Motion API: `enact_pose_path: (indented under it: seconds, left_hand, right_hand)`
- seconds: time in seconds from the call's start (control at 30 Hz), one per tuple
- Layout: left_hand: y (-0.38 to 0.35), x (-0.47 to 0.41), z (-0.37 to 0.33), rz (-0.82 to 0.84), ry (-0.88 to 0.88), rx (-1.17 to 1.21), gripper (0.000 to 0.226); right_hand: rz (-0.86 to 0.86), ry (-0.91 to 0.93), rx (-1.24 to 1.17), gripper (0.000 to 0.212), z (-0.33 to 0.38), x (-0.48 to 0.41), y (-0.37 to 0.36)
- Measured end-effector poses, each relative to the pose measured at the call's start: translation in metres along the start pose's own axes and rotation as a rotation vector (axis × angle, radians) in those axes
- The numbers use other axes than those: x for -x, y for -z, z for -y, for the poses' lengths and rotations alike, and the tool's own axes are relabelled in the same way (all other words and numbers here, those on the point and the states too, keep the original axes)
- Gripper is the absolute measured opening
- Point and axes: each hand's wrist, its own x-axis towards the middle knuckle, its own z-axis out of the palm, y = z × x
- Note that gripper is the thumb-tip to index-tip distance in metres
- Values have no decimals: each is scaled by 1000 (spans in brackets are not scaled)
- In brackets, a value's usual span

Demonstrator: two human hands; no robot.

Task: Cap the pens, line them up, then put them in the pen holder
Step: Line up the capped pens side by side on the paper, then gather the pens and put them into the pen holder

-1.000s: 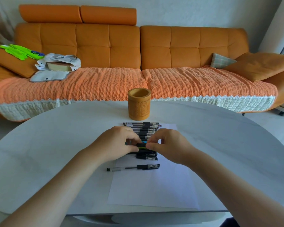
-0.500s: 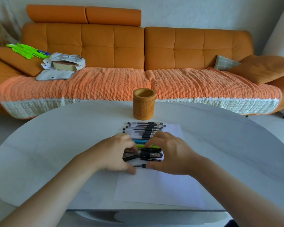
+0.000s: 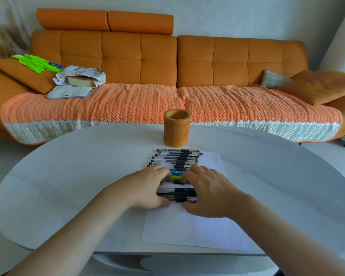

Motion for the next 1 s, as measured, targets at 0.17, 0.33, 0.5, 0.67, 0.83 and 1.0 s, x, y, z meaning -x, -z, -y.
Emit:
enact_pose_path:
  seconds: [0.17,0.33,0.5,0.67,0.83,1.0]
  left_hand:
    - [0,-3,1,-16,5,-101,57]
    - [-4,-8,-1,-60,-72,-118,49]
    - [-4,-11,-2,-44,-112,-138,41]
    - [-5,-11,-7,-34,-124,-204,17]
    - [-4,-11,-11,-26,-123,-181,12]
    - [9,-11,-13,2,-9,32,11]
  right_hand:
    - [-41,-16,31,58,0,-2,-3]
    - [10,3,72,41,1,-6,0]
    - [39,41,101,32,4,-7,0]
    - [54,51,146,28,7,-9,0]
    - [129,-32,-50,16,7,-8,8]
    - [-2,-258,-672,25,-8,-14,22]
